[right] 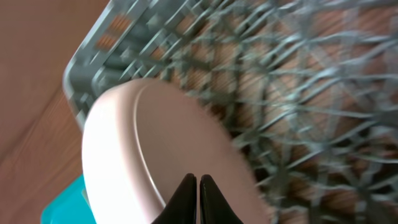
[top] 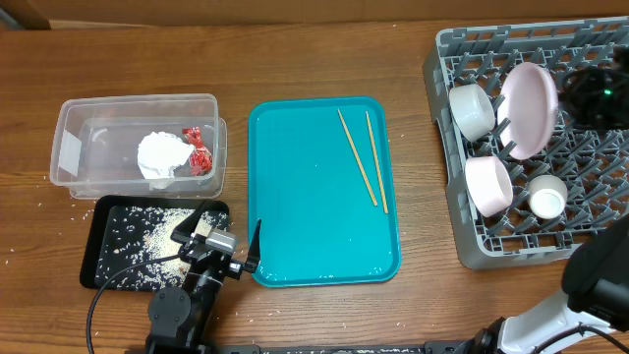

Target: Sort waste into correct bins and load items into the dishwasher

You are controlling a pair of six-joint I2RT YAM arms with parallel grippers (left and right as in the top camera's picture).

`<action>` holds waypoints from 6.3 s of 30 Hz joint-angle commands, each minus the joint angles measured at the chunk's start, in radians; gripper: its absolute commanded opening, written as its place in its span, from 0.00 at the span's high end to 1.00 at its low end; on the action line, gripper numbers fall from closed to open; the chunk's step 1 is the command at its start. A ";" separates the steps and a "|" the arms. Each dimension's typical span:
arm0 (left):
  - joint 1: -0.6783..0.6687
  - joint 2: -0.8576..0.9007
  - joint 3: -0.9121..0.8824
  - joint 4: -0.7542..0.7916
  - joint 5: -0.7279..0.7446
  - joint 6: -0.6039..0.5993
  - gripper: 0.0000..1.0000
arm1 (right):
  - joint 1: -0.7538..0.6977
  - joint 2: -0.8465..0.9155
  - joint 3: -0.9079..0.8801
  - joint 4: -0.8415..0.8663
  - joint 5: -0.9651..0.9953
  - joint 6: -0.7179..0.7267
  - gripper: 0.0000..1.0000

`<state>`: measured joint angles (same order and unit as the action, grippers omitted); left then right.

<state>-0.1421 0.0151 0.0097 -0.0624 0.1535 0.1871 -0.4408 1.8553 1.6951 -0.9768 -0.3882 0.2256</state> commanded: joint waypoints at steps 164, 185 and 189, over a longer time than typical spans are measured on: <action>0.007 -0.010 -0.005 0.000 -0.004 0.008 0.00 | 0.219 -0.026 -0.159 0.087 0.778 -0.112 0.47; 0.007 -0.010 -0.005 0.000 -0.004 0.008 0.00 | 0.954 -0.739 -0.071 -0.129 -0.009 -0.012 0.00; 0.007 -0.010 -0.005 0.000 -0.004 0.008 0.00 | 0.977 -0.738 -0.071 -0.184 0.024 -0.020 0.00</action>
<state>-0.1421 0.0147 0.0093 -0.0624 0.1532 0.1871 0.5316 1.1213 1.6085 -1.1419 -0.3649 0.2058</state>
